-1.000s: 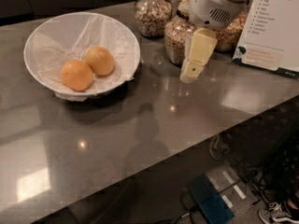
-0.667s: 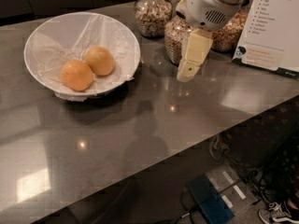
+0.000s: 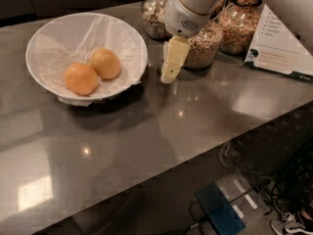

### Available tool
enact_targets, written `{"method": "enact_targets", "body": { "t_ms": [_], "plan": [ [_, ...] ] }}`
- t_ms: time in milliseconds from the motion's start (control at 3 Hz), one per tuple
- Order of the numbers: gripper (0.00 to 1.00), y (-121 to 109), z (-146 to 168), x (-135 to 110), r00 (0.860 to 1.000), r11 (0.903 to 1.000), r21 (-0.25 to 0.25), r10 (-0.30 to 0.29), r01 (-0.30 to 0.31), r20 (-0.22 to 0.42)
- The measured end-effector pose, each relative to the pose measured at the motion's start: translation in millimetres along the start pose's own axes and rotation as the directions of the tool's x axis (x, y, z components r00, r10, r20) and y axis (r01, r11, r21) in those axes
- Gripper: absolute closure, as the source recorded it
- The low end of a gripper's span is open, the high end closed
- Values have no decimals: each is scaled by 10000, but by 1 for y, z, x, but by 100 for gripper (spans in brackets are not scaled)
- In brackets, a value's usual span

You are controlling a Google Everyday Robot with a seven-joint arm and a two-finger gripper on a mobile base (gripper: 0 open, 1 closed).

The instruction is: Pick orange from white bowl

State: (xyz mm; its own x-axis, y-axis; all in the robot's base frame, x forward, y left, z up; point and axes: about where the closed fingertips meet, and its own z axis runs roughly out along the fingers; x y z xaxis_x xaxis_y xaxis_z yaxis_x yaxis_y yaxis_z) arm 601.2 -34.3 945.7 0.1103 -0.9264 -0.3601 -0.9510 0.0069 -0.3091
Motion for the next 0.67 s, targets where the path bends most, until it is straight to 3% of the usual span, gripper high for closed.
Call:
{"method": "enact_targets", "body": {
  "t_ms": [333,667],
  "plan": [
    [0,-28,50,-19,9968,9976,-604,-284,330,743],
    [0,-31,56,-23,9958,9973,-624,-337,391,850]
  ]
}}
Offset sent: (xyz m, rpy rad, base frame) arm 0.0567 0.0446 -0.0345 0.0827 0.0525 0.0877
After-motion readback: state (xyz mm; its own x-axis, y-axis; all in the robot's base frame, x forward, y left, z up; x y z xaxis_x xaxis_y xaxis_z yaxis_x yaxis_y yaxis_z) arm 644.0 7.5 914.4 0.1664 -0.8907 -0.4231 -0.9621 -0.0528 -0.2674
